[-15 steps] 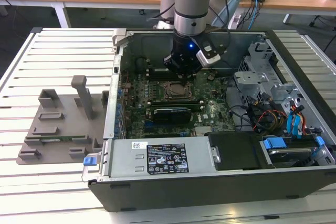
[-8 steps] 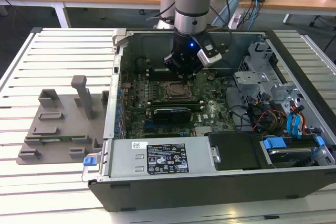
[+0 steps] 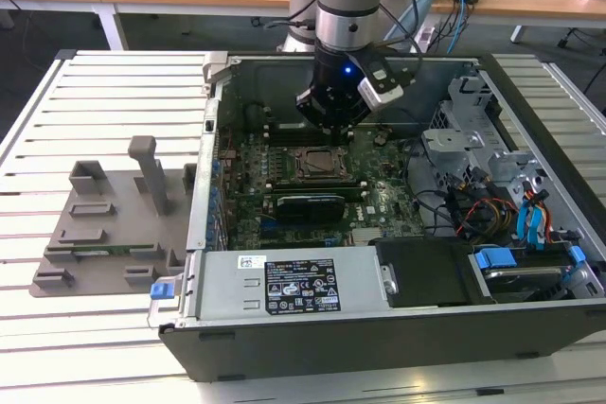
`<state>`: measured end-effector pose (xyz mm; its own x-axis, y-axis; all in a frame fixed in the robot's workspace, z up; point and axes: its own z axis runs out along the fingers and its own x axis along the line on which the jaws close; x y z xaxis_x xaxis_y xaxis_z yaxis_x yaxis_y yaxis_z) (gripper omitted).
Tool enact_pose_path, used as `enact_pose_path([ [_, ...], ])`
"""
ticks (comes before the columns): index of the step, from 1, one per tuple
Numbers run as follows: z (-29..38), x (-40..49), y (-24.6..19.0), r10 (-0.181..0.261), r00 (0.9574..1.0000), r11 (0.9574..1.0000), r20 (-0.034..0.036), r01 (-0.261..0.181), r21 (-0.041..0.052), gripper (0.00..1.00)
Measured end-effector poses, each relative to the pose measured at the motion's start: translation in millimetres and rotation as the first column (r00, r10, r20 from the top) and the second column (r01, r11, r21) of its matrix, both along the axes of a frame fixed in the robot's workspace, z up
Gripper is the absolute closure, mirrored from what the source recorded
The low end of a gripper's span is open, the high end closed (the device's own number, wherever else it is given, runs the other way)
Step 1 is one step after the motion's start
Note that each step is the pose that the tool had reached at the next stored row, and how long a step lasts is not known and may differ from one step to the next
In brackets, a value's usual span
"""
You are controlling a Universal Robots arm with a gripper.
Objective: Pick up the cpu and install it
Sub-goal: 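Install the first cpu locking lever, then install the second cpu locking lever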
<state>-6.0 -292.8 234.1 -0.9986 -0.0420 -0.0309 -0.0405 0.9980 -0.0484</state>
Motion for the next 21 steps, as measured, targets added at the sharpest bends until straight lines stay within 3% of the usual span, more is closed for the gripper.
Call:
enact_pose_path([
  [5, 12.3, 0.0, 0.0, 0.0, 1.0, 1.0, 0.0001, 0.0, -0.0026, 0.89],
  [19, 12.9, 0.0, -0.1, 0.0, 1.0, 1.0, -0.0001, 0.0, -0.0028, 0.89],
  [21, 12.9, 0.2, -2.1, 0.0, 1.0, 1.0, 0.0, 0.0, -0.0026, 0.89],
])
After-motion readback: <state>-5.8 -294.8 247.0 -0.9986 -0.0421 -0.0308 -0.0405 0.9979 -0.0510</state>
